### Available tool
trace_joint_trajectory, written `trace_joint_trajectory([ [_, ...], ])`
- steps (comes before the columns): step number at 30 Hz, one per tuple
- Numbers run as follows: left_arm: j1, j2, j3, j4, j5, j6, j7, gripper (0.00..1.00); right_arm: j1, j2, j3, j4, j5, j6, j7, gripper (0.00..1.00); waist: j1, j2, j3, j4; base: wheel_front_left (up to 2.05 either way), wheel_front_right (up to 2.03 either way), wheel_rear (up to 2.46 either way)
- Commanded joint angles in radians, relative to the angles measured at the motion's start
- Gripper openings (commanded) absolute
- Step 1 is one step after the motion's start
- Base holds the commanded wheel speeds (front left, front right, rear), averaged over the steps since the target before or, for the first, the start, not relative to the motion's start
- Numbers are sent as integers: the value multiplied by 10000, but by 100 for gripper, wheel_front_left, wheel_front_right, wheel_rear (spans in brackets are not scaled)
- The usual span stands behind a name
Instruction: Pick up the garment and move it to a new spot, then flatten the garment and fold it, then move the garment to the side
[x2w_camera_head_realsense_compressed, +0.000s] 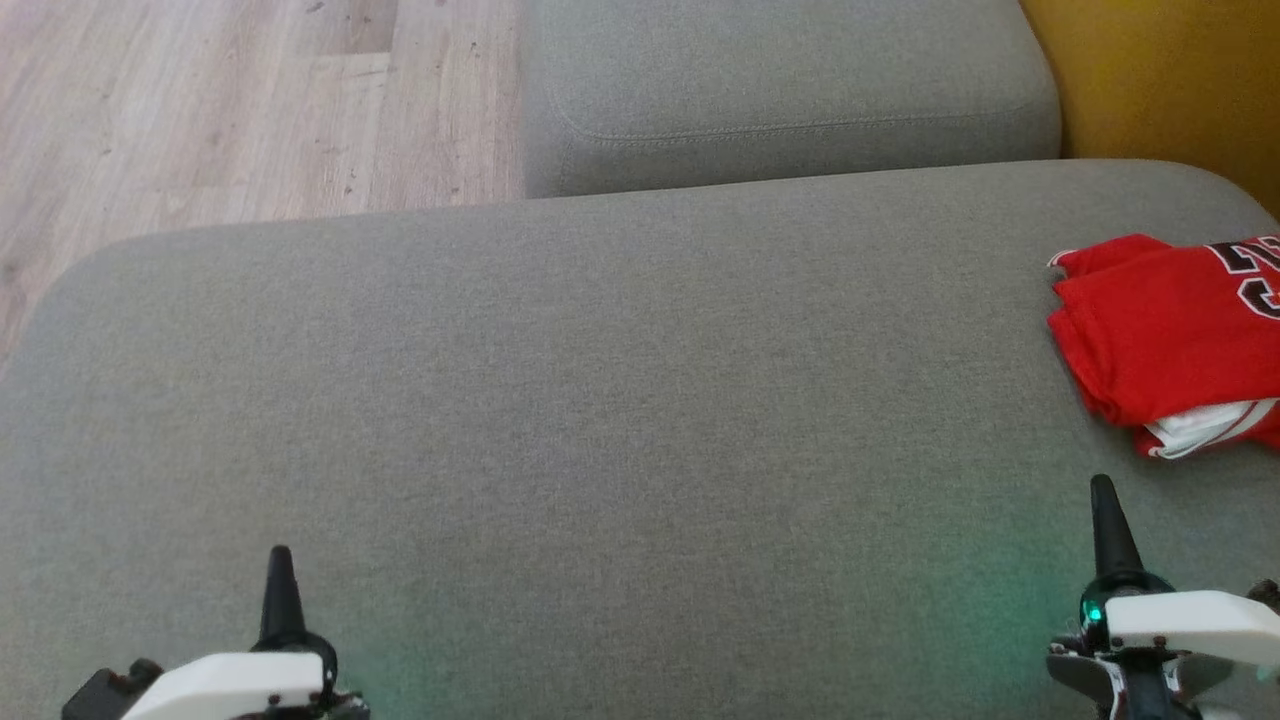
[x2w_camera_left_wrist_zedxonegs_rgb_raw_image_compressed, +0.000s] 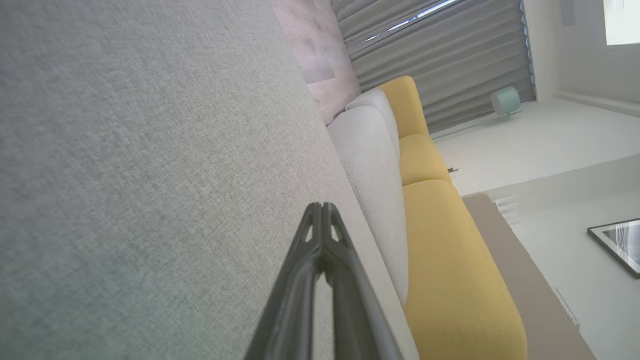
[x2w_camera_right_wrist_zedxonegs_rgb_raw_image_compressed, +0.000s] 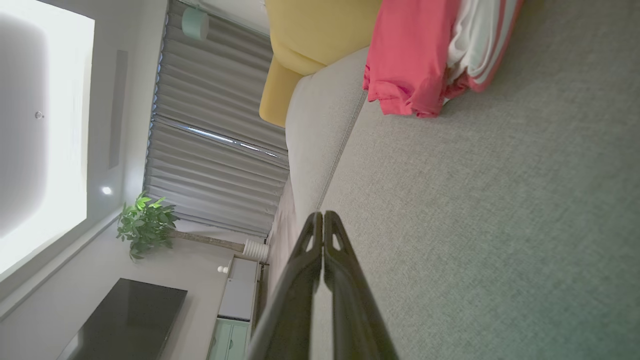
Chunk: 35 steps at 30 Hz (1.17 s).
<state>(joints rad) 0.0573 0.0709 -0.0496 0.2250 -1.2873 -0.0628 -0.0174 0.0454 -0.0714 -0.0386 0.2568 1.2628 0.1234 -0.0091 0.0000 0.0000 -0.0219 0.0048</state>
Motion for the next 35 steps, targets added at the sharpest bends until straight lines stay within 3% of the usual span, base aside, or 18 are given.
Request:
trace_joint_trajectory([
  [1, -651, 124, 390, -242, -249, -96, 75, 0, -657, -91, 99, -298, 295, 56, 75, 0, 0, 0, 9, -1, 0, 0, 0],
  [30, -1592, 90, 1201, 170, -3460, -662, 952, 0, -1480, -25, -412, -145, 3631, 73, 937, 0, 0, 0, 244, -47, 0, 0, 0],
  [35, -1620, 78, 1240, 182, -3541, -679, 990, 0, -1505, -14, -440, -140, 3718, 73, 973, 0, 0, 0, 251, -48, 0, 0, 0],
])
